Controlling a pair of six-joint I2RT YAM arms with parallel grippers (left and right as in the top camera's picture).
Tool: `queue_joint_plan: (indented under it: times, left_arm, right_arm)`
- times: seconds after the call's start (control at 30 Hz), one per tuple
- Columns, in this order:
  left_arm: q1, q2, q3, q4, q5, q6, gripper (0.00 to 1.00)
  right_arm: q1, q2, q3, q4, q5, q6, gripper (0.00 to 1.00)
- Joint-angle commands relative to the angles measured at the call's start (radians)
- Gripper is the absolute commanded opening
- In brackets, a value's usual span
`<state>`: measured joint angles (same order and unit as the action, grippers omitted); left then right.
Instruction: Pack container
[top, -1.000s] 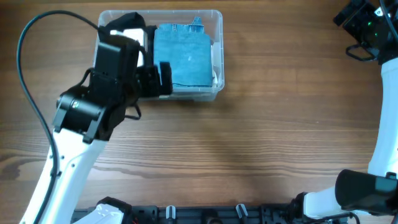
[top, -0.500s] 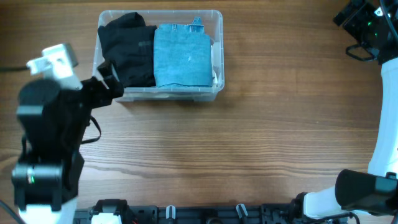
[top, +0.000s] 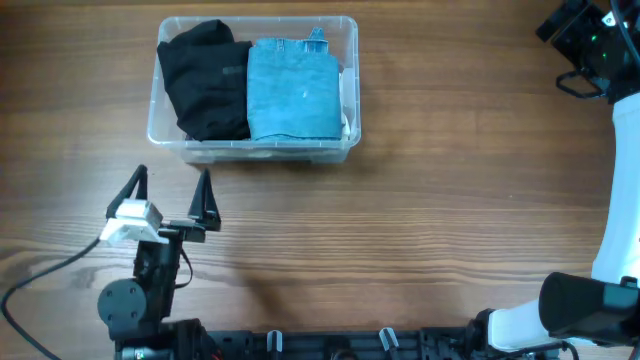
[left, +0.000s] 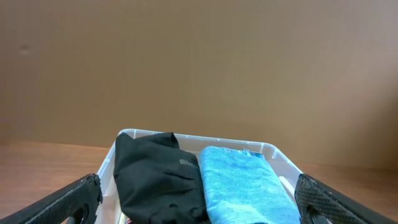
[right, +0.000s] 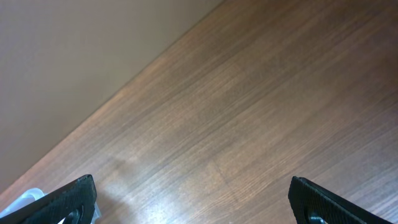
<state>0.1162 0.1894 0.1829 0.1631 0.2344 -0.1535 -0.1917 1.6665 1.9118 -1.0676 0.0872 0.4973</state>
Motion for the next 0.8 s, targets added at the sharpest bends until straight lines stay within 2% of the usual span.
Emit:
queue_joint_plan:
  times: [0.0, 0.23, 0.37, 0.5, 0.77]
  left_arm:
    - [0.017, -0.06, -0.06, 0.0, 0.012, 0.019, 1.0]
    - [0.017, -0.16, -0.151, -0.041, 0.031, 0.011, 1.0]
    - [0.017, -0.162, -0.152, -0.137, 0.034, 0.012, 1.0]
    - [0.007, -0.185, -0.154, -0.205, -0.011, 0.016, 1.0]
    - [-0.04, -0.187, -0.177, -0.23, -0.102, 0.016, 1.0]
  right_arm:
    - [-0.002, 0.003, -0.003, 0.002, 0.01, 0.007, 1.0]
    - [-0.002, 0.003, -0.003, 0.002, 0.01, 0.007, 1.0]
    - [-0.002, 0.003, -0.003, 0.002, 0.01, 0.007, 1.0]
    - [-0.002, 0.003, -0.003, 0.002, 0.01, 0.007, 1.0]
    - [-0.002, 0.003, -0.003, 0.002, 0.01, 0.007, 1.0]
